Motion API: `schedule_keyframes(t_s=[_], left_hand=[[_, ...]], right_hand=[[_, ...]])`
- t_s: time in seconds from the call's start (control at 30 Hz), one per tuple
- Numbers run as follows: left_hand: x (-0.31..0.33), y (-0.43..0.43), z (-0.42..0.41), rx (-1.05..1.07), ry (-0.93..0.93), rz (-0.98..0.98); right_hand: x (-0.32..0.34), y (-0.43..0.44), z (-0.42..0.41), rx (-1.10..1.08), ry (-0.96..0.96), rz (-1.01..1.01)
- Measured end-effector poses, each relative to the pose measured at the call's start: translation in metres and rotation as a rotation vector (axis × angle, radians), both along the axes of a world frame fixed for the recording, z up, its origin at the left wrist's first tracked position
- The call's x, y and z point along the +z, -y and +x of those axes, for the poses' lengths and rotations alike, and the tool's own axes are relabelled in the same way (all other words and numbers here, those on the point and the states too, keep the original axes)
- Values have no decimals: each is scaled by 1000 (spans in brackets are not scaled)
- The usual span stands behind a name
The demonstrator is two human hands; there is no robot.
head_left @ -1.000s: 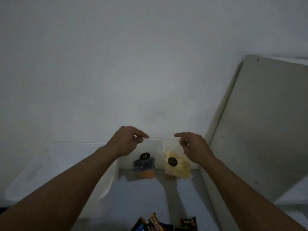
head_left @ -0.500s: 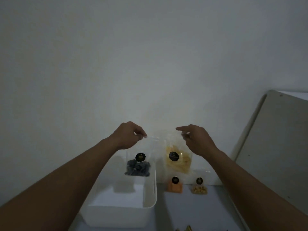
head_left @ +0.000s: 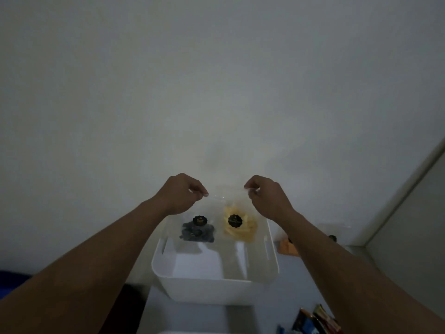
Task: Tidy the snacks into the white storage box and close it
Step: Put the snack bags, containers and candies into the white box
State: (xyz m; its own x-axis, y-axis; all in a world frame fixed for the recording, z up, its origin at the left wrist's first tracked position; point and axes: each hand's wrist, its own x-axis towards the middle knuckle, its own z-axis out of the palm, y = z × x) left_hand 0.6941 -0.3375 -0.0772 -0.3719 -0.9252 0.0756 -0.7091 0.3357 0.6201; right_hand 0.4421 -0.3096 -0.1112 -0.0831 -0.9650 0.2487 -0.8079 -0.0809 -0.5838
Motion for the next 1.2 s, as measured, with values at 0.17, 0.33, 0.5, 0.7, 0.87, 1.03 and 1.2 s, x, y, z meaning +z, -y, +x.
schedule_keyframes(t_s=[0.17, 0.33, 0.5, 0.7, 0.87, 1.03, 1.2], left_hand=[[-50, 9, -5, -26, -6, 92], [-89, 19, -16, -42, -30, 153], [-111, 25, -34, -56, -69, 203], [-120, 30, -63, -97, -88, 206], [-131, 31, -95, -101, -68, 144], [-151, 31, -117, -110, 42, 44], [-165, 26, -124, -8, 126, -128]], right_hand=[[-57, 22, 9, 18, -101, 118], [-99, 32, 5, 17, -325, 147], [-107, 36, -6, 37, -618, 53], [-97, 36, -27, 19, -558, -10], [-92, 17, -47, -173, -220, 51], [-106, -19, -47, -189, 3, 285], [-121, -39, -38, -111, 57, 397]])
